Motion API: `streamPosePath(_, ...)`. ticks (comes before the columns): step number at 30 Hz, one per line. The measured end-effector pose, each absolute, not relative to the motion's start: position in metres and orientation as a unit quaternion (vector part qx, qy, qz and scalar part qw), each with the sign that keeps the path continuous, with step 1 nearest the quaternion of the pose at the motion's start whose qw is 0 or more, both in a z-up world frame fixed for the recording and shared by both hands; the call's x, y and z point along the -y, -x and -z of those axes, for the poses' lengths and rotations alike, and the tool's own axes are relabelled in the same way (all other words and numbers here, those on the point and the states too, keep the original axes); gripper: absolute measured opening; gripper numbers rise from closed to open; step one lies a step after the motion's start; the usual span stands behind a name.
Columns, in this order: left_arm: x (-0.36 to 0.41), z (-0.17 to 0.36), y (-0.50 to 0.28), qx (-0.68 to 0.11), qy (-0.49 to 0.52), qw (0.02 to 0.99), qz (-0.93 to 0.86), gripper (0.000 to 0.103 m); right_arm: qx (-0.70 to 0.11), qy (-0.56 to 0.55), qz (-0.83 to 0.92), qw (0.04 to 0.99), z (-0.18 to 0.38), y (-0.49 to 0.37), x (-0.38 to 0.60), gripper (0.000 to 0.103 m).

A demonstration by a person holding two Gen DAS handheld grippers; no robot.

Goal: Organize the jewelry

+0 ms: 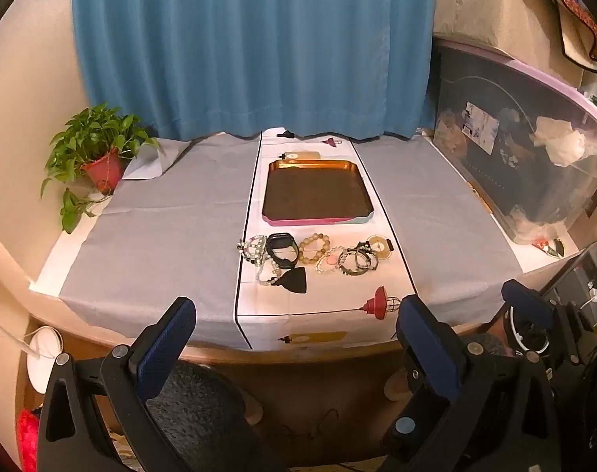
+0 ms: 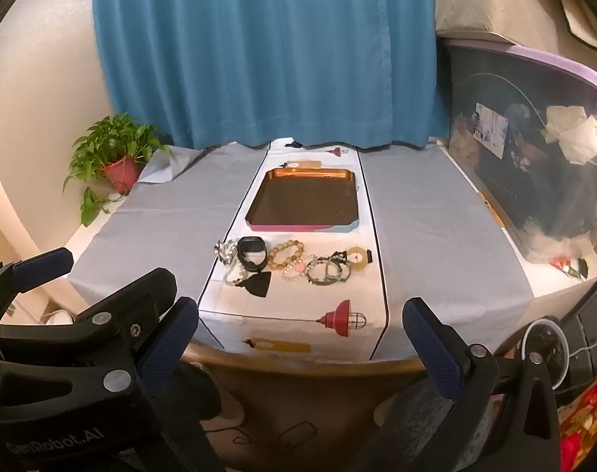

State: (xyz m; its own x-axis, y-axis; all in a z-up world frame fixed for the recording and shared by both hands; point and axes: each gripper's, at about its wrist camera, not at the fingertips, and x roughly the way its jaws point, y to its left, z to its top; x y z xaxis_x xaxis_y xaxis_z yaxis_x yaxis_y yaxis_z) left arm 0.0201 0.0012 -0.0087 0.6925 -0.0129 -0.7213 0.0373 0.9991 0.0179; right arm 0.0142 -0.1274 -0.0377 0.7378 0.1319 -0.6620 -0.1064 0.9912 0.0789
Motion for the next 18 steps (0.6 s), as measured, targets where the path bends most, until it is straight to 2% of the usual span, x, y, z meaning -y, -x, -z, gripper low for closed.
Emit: streamPosePath(18,-0.007,0.009,-0.009,-0.402,-0.016,0.915,0.015,0.102,-0.360,-0.017,-0.059,0.931,0.044,-0.004,0.123,0.103)
